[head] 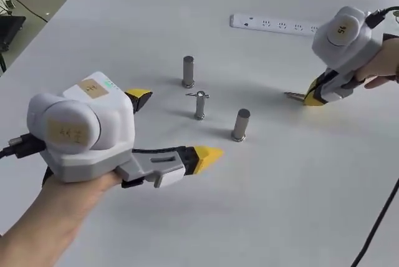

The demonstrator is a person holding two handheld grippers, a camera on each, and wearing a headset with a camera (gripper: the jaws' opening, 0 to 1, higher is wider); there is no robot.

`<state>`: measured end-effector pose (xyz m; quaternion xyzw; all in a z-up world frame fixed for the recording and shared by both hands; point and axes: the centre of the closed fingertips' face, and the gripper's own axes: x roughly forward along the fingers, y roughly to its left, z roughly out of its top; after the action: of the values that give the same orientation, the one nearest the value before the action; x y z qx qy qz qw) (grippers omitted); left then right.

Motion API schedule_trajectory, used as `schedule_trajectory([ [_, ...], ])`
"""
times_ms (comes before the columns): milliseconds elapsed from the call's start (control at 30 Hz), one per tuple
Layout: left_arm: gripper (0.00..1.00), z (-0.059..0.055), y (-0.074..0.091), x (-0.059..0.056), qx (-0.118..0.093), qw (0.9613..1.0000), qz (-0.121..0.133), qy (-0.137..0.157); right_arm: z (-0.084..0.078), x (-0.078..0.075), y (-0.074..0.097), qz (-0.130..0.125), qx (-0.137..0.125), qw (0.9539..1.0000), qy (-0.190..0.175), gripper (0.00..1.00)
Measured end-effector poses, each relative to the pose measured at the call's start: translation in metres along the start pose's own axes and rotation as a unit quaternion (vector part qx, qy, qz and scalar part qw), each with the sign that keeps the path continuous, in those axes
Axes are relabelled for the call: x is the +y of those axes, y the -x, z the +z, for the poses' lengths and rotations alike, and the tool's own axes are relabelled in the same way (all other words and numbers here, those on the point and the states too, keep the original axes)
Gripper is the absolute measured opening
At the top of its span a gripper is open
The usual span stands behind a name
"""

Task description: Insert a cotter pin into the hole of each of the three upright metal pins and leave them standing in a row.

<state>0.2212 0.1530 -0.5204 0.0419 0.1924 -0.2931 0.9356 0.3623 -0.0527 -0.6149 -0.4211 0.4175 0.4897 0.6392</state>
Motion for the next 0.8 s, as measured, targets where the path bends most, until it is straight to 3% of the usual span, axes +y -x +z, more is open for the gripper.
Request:
schedule_trajectory([
  [267, 0.87, -0.001, 0.001, 0.002, 0.002, 1.0000, 0.003, -0.002, 0.001, -0.002, -0.001, -0.007, -0.006, 0.9998, 0.016, 0.00],
  [500, 0.85, -0.005, 0.001, -0.002, 0.010, 0.9999, -0.006, 0.003, 0.003, 0.009, 0.006, -0.012, 0.002, 0.9988, 0.047, 0.00],
  [600, 0.85, -0.005, 0.002, -0.002, 0.009, 1.0000, -0.003, 0.001, 0.006, 0.011, 0.007, -0.014, -0.011, 0.9980, 0.060, 0.00],
  [800, 0.84, -0.006, 0.004, -0.004, 0.014, 0.9999, -0.004, -0.004, 0.022, 0.030, 0.028, -0.022, -0.046, 0.9946, 0.090, 0.00],
])
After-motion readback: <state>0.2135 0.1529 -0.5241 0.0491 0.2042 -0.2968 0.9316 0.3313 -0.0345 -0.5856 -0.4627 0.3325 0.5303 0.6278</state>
